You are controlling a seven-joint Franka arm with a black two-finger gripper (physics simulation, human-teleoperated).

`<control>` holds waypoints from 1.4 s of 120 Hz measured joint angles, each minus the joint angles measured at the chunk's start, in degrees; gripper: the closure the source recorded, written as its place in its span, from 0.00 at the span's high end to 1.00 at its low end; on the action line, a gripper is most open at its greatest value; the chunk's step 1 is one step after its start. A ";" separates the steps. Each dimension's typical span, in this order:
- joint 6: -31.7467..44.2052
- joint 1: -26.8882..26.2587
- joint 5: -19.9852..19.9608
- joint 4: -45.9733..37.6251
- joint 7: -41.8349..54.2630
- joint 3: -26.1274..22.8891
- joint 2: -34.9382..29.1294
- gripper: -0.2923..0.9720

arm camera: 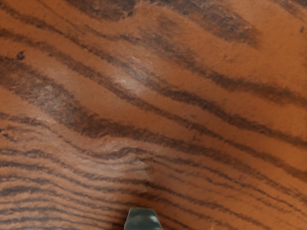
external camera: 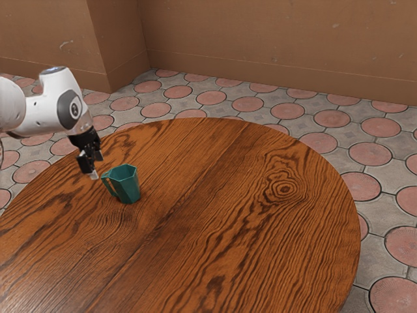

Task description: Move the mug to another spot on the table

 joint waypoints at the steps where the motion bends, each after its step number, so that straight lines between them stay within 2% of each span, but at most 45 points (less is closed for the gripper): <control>1: 0.00 0.01 -0.07 0.12 0.06 0.00 0.15 0.75; 36: 0.47 0.18 -1.81 0.81 1.80 -0.64 3.38 0.75; 77: 0.75 0.99 -6.13 1.96 3.97 -1.20 6.01 0.75; 124: 1.36 1.32 -7.81 2.31 5.90 -1.77 7.70 0.74; 143: 1.52 1.32 -8.06 2.31 6.47 -1.77 7.98 0.69; 168: 1.61 1.26 -8.13 2.31 7.38 -1.76 8.05 0.53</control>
